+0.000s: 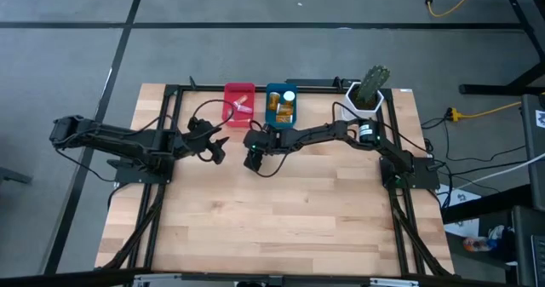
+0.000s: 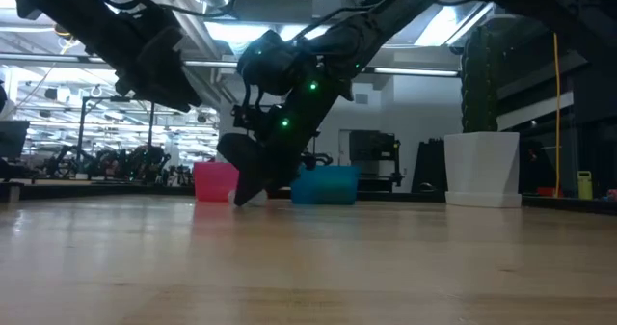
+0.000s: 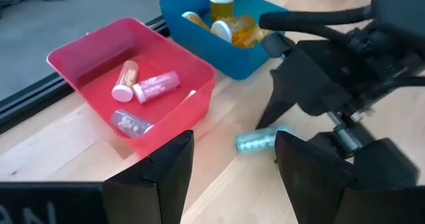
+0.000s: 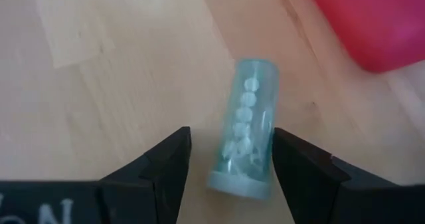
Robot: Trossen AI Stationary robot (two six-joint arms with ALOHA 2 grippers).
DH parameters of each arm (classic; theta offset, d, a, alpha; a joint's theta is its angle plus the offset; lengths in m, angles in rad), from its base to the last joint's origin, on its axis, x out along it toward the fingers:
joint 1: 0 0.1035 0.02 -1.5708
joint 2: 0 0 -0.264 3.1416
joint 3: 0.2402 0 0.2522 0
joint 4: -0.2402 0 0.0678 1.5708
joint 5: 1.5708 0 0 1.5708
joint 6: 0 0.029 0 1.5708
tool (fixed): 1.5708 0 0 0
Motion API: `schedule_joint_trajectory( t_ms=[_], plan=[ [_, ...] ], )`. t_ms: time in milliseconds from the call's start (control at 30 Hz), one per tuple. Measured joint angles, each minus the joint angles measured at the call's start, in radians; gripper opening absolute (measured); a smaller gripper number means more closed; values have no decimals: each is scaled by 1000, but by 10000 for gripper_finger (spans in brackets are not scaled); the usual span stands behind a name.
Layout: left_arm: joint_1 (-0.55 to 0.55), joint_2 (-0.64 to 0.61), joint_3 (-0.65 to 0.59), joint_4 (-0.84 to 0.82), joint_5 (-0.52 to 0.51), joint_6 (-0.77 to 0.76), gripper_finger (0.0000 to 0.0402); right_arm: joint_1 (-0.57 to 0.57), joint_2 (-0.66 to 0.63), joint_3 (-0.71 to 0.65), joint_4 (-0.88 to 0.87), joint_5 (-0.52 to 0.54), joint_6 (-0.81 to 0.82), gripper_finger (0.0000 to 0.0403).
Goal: Pick and place medicine bottles into bin by pill shape (circle, oval)
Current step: Put the blue tablet bottle into the red bin
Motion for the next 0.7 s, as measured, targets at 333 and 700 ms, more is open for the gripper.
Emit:
schedule_joint_trajectory(
  t_ms=[333,700],
  plan=[
    [-1,-1,0,-10,1,0,206,0,0,0,2,-8,5,201],
    [-1,-1,0,-15,2,0,206,1,0,0,9,-11,-6,116]
  ],
)
